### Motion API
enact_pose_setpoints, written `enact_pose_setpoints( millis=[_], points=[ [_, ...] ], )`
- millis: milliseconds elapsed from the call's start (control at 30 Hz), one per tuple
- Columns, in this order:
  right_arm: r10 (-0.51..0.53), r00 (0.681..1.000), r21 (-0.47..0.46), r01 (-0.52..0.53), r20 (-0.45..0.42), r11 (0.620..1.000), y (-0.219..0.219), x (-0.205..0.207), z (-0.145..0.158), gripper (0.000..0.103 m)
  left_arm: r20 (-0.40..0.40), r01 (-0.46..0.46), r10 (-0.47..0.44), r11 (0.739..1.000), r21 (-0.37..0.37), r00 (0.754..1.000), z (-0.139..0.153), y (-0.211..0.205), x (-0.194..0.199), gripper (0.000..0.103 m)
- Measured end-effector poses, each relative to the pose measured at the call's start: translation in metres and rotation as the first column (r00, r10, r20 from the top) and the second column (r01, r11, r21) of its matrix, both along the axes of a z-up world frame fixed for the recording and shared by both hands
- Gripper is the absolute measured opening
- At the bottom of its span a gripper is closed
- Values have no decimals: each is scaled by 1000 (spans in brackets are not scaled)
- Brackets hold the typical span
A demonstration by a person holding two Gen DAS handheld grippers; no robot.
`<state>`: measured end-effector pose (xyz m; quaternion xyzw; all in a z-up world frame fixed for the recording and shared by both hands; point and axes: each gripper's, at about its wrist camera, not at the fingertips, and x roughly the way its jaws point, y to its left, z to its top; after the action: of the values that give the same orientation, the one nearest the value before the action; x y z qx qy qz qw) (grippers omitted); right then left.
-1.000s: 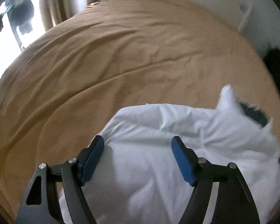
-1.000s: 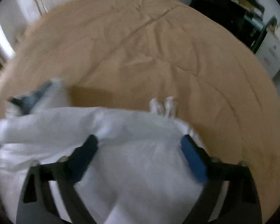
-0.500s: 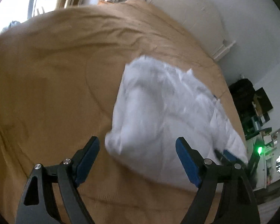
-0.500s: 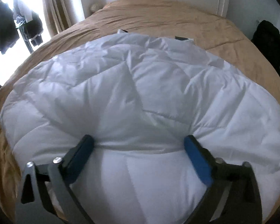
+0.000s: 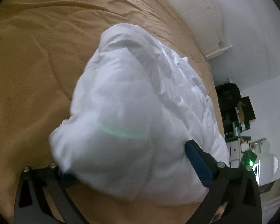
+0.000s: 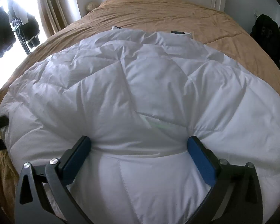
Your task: Fold large clothes
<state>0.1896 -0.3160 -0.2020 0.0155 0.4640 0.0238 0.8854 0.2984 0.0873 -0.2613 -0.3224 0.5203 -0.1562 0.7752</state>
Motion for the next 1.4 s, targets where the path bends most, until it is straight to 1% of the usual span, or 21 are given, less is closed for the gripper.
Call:
enact_pose_setpoints(
  millis=[67, 133, 200, 233, 267, 300, 333, 433, 500, 533, 567, 600, 667, 767, 900, 933, 1067, 1200, 1267, 1333, 1400],
  points=[
    [-1, 1000, -1, 1, 0, 1000, 1, 0, 0, 103, -17, -16, 17, 1000, 19, 1000, -8, -7, 14, 103],
    [-2, 1000, -1, 2, -1, 1000, 1, 1, -1, 103, -51, -28, 31, 997, 67, 998, -14, -13, 26, 101],
    [-11, 1000, -1, 11, -2, 1000, 1, 2, 2, 102, -38, -39, 43, 993, 109, 998, -8, -17, 29, 84],
    [-21, 1000, 8, 21, -3, 1000, 0, 0, 9, 91, -24, -28, 31, 991, 131, 999, -2, -20, 27, 80],
    [-23, 1000, 26, 23, 1, 999, -1, -2, 16, 70, -11, -22, 24, 990, 143, 1000, 2, -21, 25, 71],
    [-21, 1000, 48, 21, 0, 999, -2, -5, 23, 63, -2, -17, 18, 988, 152, 1000, 8, -22, 23, 66],
    [-14, 1000, 76, 14, -5, 997, -4, -8, 31, 57, 0, -14, 14, 988, 156, 1000, 11, -22, 22, 64],
    [23, 999, 162, -18, -32, 987, -1, -18, 52, 50, -8, 2, -1, 987, 161, 1000, 14, -22, 24, 62],
    [61, 995, 225, -40, -85, 973, 6, -19, 50, 43, -15, -1, 3, 987, 159, 1000, 14, -22, 26, 62],
    [85, 988, 245, -52, -127, 968, 11, -15, 43, 36, -16, 2, 1, 986, 165, 1000, 13, -23, 26, 62],
    [94, 984, 246, -54, -155, 968, 14, -10, 36, 28, -15, 4, -2, 986, 165, 1000, 14, -23, 25, 62],
    [85, 980, 214, -45, -178, 976, 18, -3, 28, 25, -10, 7, -6, 986, 169, 1000, 15, -25, 25, 62],
    [47, 977, 170, -11, -208, 985, 17, 22, 17, 11, 0, 14, -14, 984, 179, 1000, 16, -24, 27, 62],
    [6, 972, 157, 33, -236, 987, 8, 65, 14, 0, 0, 19, -19, 983, 184, 1000, 14, -24, 24, 62],
    [-49, 960, 139, 90, -276, 986, -2, 129, 4, 0, -1, 30, -30, 983, 184, 1000, 13, -22, 26, 62],
    [-73, 958, 112, 107, -277, 988, -5, 149, 2, 0, -1, 31, -31, 983, 184, 1000, 12, -21, 25, 62],
    [-110, 949, 90, 142, -297, 986, -11, 203, -5, 0, 1, 41, -42, 980, 193, 999, 13, -19, 26, 62],
    [-145, 945, 62, 170, -294, 984, -19, 238, -11, 0, 3, 54, -56, 976, 212, 998, 15, -20, 27, 62],
    [-151, 937, 98, 190, -314, 977, -24, 252, -17, 0, 4, 59, -61, 974, 218, 998, 16, -19, 28, 62],
    [-155, 938, 104, 196, -312, 975, -27, 256, -18, 0, 3, 60, -63, 973, 224, 998, 17, -19, 28, 62],
    [-151, 940, 103, 191, -307, 976, -26, 251, -15, 0, 2, 60, -62, 971, 231, 998, 17, -19, 26, 62]
  ],
)
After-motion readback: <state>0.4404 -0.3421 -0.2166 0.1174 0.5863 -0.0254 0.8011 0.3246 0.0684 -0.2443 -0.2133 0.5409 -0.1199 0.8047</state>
